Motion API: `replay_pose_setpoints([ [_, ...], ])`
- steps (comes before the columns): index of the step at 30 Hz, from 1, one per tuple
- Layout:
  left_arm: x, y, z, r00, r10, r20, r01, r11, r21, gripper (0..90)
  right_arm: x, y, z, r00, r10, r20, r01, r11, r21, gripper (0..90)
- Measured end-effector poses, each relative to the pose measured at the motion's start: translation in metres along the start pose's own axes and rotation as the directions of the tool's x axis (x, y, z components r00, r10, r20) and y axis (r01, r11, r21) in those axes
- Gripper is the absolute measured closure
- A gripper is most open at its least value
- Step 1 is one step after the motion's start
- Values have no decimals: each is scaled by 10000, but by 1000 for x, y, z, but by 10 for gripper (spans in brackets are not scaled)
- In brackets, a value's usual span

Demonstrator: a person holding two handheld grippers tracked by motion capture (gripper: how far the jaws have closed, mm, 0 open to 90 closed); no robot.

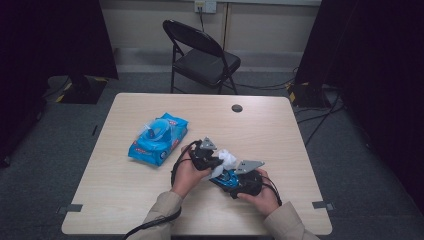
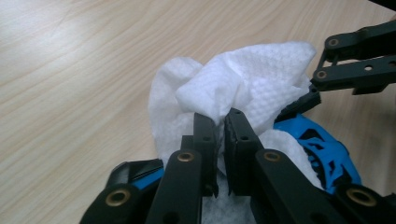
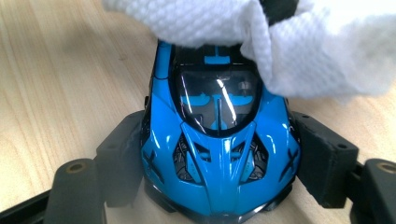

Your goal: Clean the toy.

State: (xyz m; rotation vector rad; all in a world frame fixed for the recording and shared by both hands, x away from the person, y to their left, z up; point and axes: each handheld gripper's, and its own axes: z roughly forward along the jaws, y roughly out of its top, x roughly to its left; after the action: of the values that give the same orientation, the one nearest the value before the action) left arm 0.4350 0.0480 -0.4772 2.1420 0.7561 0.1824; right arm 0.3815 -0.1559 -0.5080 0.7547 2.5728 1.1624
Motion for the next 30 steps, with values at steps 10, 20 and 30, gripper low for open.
replay_pose_setpoints([
  [10,4,-2,-2,10000,-60,-73,59,9999,-91,848,0,0,0,10000,0,-1,0,10000,-1,261],
  [20,8,-4,-6,9999,-72,-150,71,9999,-102,848,0,0,0,10000,-4,-2,4,10000,1,261],
  [30,17,-10,-16,9983,-163,-551,161,9999,-41,849,0,0,0,10000,1,-1,-1,10000,1,261],
])
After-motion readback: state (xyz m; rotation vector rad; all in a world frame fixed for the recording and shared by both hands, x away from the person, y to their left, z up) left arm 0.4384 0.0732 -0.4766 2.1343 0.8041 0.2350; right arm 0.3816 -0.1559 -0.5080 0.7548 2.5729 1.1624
